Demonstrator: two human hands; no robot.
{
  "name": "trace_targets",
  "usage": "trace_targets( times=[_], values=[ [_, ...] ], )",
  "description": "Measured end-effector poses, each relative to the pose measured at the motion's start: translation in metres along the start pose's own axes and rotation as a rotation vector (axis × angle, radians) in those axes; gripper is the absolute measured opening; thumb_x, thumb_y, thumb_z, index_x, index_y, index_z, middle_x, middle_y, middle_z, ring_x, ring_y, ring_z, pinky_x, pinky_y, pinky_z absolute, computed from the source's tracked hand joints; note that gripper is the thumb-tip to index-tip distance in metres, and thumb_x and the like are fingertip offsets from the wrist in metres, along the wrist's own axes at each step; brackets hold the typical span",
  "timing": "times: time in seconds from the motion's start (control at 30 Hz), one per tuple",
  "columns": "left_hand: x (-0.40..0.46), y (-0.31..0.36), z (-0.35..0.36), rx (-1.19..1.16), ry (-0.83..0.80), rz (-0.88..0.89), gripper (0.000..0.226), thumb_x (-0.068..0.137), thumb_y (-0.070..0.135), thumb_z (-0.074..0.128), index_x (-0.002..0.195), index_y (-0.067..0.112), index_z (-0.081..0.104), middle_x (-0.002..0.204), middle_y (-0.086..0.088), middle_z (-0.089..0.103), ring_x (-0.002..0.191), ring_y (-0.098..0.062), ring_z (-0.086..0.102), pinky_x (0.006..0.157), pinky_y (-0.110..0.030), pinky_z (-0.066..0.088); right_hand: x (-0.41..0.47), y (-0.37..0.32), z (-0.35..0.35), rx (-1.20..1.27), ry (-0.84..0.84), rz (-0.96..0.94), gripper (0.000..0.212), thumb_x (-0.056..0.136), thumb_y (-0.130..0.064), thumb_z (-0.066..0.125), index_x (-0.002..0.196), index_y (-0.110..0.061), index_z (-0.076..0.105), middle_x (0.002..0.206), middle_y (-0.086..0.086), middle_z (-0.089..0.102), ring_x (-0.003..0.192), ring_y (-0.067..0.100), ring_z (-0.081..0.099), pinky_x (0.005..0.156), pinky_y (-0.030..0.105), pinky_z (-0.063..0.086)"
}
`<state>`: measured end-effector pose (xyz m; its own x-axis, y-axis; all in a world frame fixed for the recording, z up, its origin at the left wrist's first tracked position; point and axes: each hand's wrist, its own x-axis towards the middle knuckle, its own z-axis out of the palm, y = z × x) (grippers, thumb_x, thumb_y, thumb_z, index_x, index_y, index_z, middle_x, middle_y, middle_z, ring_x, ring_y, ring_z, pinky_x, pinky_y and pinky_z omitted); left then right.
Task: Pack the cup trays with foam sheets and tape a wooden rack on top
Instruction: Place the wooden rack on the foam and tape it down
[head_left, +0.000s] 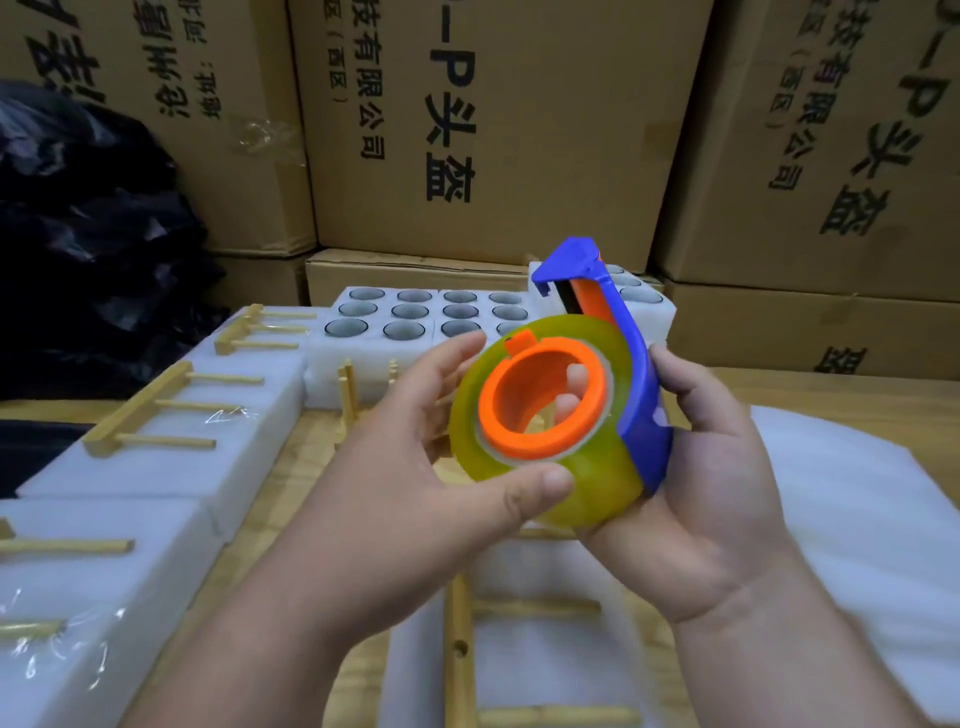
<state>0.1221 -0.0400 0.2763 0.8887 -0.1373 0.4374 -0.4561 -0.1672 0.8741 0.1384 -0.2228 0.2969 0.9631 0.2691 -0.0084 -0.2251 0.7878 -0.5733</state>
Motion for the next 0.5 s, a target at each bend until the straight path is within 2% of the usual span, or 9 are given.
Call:
trace_targets(
  times=[0.1, 0.17, 0.23, 0.3, 0.37, 0.43, 0.5],
  values=[
    [-0.002, 0.0, -0.004, -0.014, -0.019, 0.022, 0.105, 0.046, 0.07, 0.092, 0.138, 0.065, 0.042, 0.138, 0.033, 0.056, 0.126, 0.005, 0.058, 0.099, -0.02, 0.052, -0.004, 0.006, 0.004, -0.006, -0.037, 0.004, 0.037, 0.081, -0.038, 0.066, 0.097, -0.007, 0.08, 0.082, 0.009, 0.076, 0.068, 0.022, 0.074, 0.066, 0.035, 0.061],
    [-0.002, -0.001, -0.006, -0.013, -0.042, 0.025, 0.105, 0.048, 0.069, 0.092, 0.138, 0.068, 0.039, 0.141, 0.032, 0.055, 0.128, 0.004, 0.056, 0.1, -0.014, 0.049, -0.005, 0.007, 0.005, -0.052, -0.069, -0.015, 0.039, 0.077, -0.039, 0.068, 0.097, -0.007, 0.081, 0.081, 0.01, 0.076, 0.067, 0.022, 0.074, 0.066, 0.035, 0.062],
    [-0.002, -0.001, -0.009, 0.005, -0.063, 0.007, 0.105, 0.049, 0.068, 0.092, 0.138, 0.071, 0.036, 0.143, 0.035, 0.05, 0.133, 0.008, 0.05, 0.108, -0.024, 0.046, -0.007, 0.007, 0.003, -0.144, -0.096, -0.038, 0.043, 0.075, -0.039, 0.07, 0.1, -0.006, 0.081, 0.085, 0.013, 0.077, 0.07, 0.024, 0.075, 0.066, 0.037, 0.061],
    [-0.004, 0.0, -0.012, 0.068, -0.046, 0.009, 0.099, 0.054, 0.066, 0.089, 0.138, 0.072, 0.036, 0.144, 0.04, 0.046, 0.136, 0.012, 0.043, 0.111, -0.03, 0.042, -0.01, 0.002, -0.001, -0.339, -0.111, -0.084, 0.046, 0.074, -0.042, 0.072, 0.102, -0.005, 0.081, 0.093, 0.017, 0.078, 0.077, 0.026, 0.076, 0.068, 0.037, 0.061],
    [-0.004, 0.002, -0.018, 0.042, 0.024, 0.01, 0.085, 0.061, 0.064, 0.082, 0.137, 0.067, 0.044, 0.143, 0.037, 0.05, 0.135, 0.01, 0.046, 0.109, -0.031, 0.043, -0.015, -0.005, -0.003, -0.649, -0.144, -0.155, 0.051, 0.074, -0.049, 0.079, 0.105, -0.009, 0.079, 0.101, 0.017, 0.077, 0.086, 0.027, 0.076, 0.071, 0.033, 0.06],
    [-0.001, 0.007, -0.024, -0.083, 0.092, -0.036, 0.066, 0.068, 0.059, 0.074, 0.132, 0.056, 0.058, 0.137, 0.028, 0.06, 0.13, 0.003, 0.055, 0.102, -0.029, 0.05, -0.021, -0.013, -0.005, -0.978, -0.17, -0.213, 0.057, 0.066, -0.062, 0.084, 0.107, -0.023, 0.077, 0.103, 0.009, 0.078, 0.09, 0.023, 0.075, 0.072, 0.028, 0.06],
    [0.004, 0.012, -0.028, -0.214, 0.152, -0.119, 0.045, 0.084, 0.05, 0.066, 0.128, 0.04, 0.066, 0.127, 0.018, 0.071, 0.125, -0.007, 0.063, 0.099, -0.031, 0.052, -0.028, -0.021, -0.005, -1.166, -0.203, -0.227, 0.047, 0.067, -0.058, 0.083, 0.104, -0.031, 0.076, 0.099, 0.004, 0.079, 0.086, 0.018, 0.075, 0.072, 0.026, 0.06]
  ],
)
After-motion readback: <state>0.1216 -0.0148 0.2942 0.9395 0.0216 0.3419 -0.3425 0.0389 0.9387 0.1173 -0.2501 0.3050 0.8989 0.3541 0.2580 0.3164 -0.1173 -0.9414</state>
